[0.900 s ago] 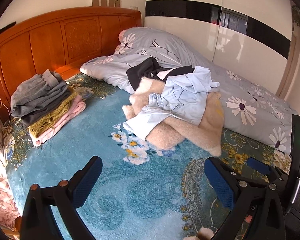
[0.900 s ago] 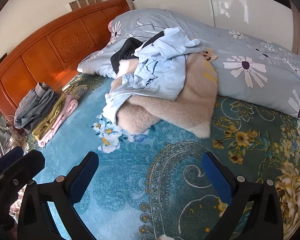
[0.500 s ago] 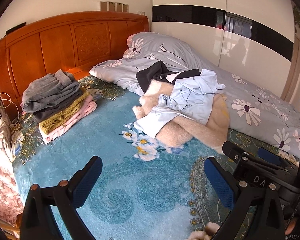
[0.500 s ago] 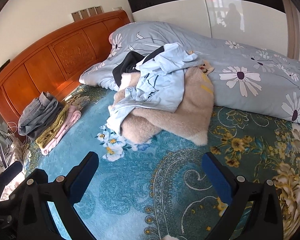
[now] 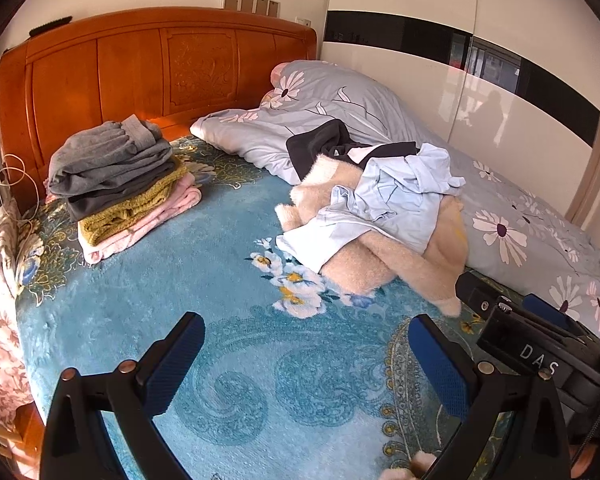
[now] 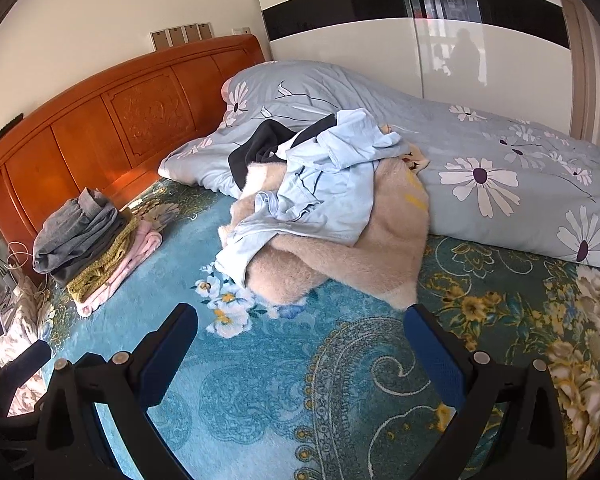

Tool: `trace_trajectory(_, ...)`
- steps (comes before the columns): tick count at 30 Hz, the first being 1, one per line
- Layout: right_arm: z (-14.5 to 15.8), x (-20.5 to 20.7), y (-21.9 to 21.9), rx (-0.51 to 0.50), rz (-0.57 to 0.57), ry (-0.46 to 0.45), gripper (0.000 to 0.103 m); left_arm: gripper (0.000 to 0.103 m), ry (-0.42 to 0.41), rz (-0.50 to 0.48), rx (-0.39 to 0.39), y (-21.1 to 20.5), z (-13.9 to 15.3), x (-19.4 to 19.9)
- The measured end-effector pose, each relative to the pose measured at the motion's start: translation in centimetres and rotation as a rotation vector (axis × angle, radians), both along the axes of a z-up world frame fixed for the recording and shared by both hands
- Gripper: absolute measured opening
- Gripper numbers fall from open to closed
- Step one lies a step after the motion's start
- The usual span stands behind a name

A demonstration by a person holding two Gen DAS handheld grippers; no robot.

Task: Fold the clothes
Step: 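Move both tools toward the clothes pile on the bed, then grasp the light blue shirt with the right gripper and lift it off the pile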

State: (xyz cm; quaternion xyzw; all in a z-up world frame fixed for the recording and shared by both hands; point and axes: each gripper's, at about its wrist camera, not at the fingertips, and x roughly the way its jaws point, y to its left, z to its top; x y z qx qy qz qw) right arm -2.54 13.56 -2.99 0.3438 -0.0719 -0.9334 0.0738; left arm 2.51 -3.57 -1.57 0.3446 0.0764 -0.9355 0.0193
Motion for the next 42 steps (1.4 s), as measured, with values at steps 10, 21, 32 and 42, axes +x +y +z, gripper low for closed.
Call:
trace_trajectory(10,-1.6,-2.2,-1.4,0.039,0.02,-0.033,0.103,0.103,-0.06,0.005,0.033,-1.3,-2.3,-3.3)
trace_trajectory(21,-3.5,-7.0,-2.8,0.079,0.011,-0.082,0.103,0.103,-0.106,-0.003,0.046,-2.6,-4.1,-8.8)
trace_trajectory(32,-5.4,-11.7,-3.5,0.103,-0.003,-0.107,0.103,0.103,-0.129,-0.038,0.041,-2.9,-6.0,-13.4)
trace_trajectory(42,-6.3,-18.1,-3.1,0.128,-0.032,-0.099,0.103,0.103,-0.14,-0.076,0.051,-5.4,-7.7,-12.5)
